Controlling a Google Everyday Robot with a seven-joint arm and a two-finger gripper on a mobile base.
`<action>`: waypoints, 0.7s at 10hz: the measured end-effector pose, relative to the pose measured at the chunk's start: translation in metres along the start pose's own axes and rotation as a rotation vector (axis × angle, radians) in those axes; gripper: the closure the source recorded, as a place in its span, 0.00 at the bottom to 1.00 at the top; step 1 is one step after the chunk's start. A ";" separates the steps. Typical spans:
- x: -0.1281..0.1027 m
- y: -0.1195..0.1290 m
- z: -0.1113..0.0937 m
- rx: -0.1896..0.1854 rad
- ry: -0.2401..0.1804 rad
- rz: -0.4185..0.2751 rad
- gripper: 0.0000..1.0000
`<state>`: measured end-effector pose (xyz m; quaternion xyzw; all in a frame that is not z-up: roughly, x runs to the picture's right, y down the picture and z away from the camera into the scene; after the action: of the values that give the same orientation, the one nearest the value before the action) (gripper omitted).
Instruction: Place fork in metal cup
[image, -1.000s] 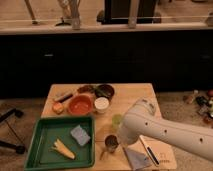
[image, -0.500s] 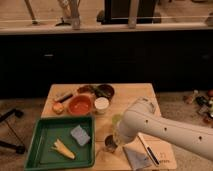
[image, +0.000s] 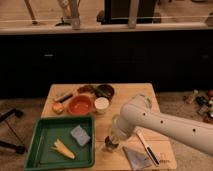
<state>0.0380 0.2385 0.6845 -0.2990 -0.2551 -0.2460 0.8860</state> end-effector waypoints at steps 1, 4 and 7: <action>-0.001 -0.002 0.001 -0.006 -0.008 -0.002 1.00; -0.004 -0.006 0.006 -0.029 -0.033 -0.003 1.00; 0.000 -0.007 0.012 -0.045 -0.047 0.008 1.00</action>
<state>0.0303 0.2419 0.6954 -0.3256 -0.2692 -0.2410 0.8737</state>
